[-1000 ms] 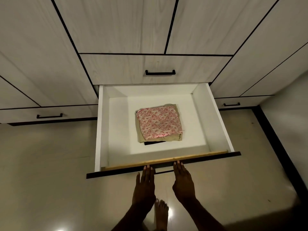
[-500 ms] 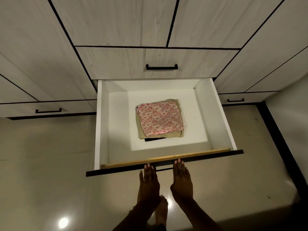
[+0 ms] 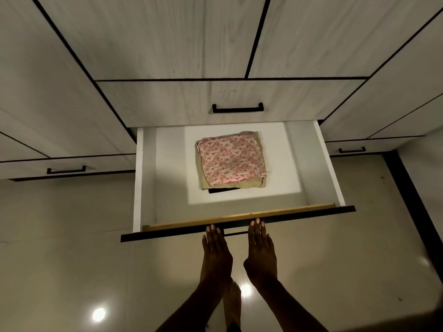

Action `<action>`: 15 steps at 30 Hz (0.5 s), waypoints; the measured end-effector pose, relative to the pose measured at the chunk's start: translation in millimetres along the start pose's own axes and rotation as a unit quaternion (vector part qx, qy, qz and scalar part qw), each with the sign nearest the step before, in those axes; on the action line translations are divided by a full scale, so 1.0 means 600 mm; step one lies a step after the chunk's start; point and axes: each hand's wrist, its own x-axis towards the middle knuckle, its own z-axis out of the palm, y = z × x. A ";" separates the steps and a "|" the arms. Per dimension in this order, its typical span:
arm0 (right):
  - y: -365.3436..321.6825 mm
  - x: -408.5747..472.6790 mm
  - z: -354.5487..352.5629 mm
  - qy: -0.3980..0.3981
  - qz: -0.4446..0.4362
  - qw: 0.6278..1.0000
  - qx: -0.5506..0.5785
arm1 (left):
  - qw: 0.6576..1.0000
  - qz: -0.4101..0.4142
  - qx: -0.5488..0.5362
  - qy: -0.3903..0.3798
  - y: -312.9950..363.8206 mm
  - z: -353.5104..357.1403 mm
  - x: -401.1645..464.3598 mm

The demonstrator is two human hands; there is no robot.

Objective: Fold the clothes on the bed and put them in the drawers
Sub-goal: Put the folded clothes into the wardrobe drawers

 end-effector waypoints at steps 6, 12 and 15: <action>-0.021 0.128 -0.021 0.025 -0.016 1.000 -0.003 | 1.000 -0.005 -0.001 0.015 -0.027 -0.077 0.105; -0.042 0.270 -0.058 0.062 -0.037 0.997 -0.022 | 0.999 -0.024 -0.005 0.037 -0.049 -0.179 0.206; -0.050 0.351 -0.079 0.069 -0.053 0.995 -0.049 | 0.997 -0.053 -0.017 0.061 -0.045 -0.228 0.274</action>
